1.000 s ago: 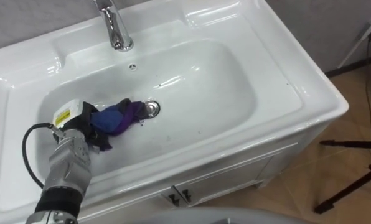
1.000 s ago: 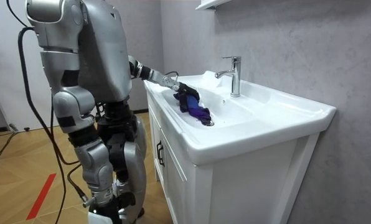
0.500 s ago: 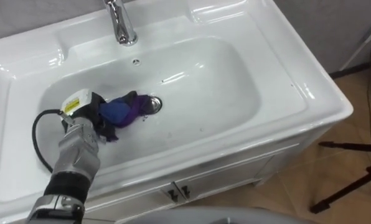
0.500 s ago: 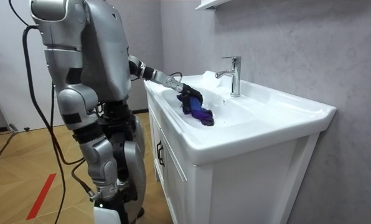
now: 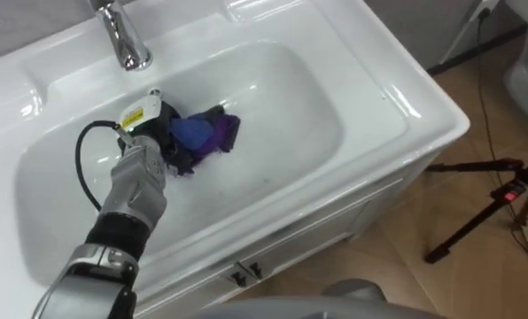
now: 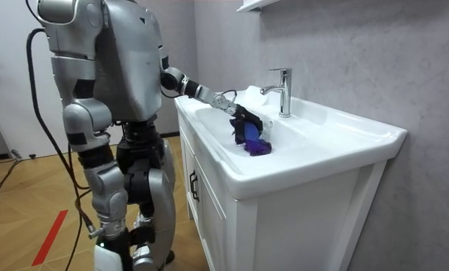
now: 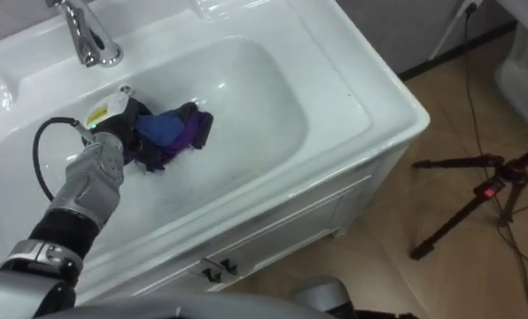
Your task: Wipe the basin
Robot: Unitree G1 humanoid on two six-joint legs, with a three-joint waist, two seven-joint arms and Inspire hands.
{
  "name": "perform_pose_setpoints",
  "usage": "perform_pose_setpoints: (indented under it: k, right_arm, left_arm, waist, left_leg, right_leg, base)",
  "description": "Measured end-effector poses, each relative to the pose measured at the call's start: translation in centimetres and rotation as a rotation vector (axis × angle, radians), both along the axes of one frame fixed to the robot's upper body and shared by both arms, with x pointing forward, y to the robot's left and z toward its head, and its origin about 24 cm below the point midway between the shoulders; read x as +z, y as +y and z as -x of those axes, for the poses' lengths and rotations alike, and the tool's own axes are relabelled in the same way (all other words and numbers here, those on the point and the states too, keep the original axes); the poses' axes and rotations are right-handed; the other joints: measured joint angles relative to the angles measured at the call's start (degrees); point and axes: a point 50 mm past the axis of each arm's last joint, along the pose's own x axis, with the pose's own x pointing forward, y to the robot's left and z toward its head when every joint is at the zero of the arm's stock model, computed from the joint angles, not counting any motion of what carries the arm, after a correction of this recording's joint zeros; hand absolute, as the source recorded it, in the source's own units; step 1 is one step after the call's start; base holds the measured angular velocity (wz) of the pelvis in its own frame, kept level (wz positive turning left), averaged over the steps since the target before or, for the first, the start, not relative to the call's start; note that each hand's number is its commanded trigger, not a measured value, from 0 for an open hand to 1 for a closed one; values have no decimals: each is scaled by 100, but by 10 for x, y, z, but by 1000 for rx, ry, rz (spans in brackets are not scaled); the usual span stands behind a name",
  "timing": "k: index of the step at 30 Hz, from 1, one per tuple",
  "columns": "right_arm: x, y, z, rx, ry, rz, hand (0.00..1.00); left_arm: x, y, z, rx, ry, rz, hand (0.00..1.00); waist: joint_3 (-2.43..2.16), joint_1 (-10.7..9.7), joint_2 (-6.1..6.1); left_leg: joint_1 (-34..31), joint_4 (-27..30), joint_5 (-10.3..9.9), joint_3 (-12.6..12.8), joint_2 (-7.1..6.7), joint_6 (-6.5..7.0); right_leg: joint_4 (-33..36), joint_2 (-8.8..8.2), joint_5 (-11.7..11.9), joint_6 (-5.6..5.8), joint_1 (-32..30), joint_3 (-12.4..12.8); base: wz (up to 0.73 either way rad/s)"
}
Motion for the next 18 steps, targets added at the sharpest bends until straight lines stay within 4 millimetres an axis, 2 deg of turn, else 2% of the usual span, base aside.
perform_pose_setpoints:
  k: [3,9,13,18]
  right_arm:
    - [0,0,6,3,26,0,0]
    - [-1,0,13,28,63,0,0]
    - [-1,1,11,38,76,-8,0]
    - [-1,3,-2,38,48,-8,0]
  left_arm:
    - [-1,-4,-1,-4,1,11,100]
    - [-4,-9,0,-5,10,29,100]
    - [-4,-13,0,-1,13,58,100]
    - [-1,-22,-2,-32,-2,68,100]
  waist:
    - [1,-65,2]
    - [-3,-92,7]
    - [-7,-102,23]
    - [-29,-90,59]
  left_leg:
    - [31,0,0,120,-4,0]
    - [77,0,0,152,-6,0]
    - [46,0,0,159,-5,0]
    - [-67,23,1,144,-5,2]
  right_leg:
    - [4,-1,0,0,-3,91]
    - [28,0,1,1,-12,112]
    - [94,1,1,1,-72,96]
    - [115,-6,14,10,-182,68]
  base:
    - [-15]
    - [-3]
    - [1]
    - [3]
